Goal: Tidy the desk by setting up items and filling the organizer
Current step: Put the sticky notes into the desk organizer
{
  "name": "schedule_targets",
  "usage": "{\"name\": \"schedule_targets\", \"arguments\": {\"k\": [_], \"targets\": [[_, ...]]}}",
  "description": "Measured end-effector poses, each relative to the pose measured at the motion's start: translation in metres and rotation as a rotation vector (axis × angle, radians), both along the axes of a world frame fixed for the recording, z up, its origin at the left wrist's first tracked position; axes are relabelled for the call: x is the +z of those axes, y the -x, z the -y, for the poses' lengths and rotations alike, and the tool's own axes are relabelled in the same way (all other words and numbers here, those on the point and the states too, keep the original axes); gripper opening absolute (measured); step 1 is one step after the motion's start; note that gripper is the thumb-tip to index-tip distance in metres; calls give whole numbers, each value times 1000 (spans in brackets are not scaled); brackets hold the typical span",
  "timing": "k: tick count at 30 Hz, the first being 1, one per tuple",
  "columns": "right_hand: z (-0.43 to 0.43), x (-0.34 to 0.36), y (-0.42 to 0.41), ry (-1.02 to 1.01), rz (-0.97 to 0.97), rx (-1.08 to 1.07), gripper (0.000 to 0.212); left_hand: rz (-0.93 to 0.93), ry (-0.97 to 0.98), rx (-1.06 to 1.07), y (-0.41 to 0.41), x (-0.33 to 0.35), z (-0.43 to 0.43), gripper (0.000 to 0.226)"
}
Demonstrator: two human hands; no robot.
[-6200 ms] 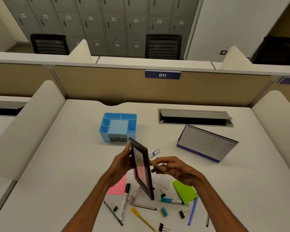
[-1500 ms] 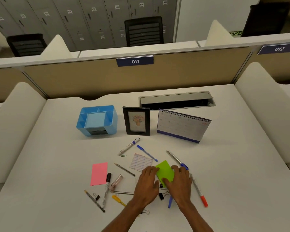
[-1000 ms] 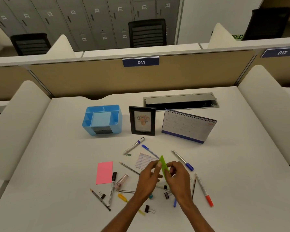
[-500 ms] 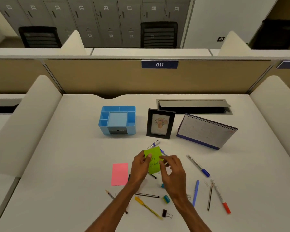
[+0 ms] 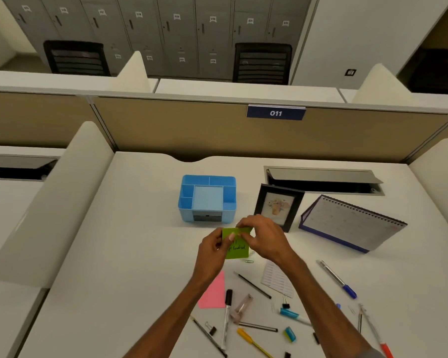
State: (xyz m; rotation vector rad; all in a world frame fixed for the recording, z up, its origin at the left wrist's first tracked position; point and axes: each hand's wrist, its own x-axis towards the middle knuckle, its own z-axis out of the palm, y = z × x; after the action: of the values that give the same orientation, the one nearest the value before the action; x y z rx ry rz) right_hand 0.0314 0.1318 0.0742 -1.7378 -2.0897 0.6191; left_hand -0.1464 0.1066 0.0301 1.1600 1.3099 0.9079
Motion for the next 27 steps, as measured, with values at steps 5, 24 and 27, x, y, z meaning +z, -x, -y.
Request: {"name": "schedule_targets", "arguments": {"k": [5,24,27], "targets": [[-58,21,15,-87,-91,-93,15,-66,-7,49,25,1,-25,29],[-206,-3,51,-54,252,-159,19,-138,270,4,106,-58,-26,22],[-211,-11,54,-28,252,-160,18,-135,284,-13,106,-60,-28,21]]}}
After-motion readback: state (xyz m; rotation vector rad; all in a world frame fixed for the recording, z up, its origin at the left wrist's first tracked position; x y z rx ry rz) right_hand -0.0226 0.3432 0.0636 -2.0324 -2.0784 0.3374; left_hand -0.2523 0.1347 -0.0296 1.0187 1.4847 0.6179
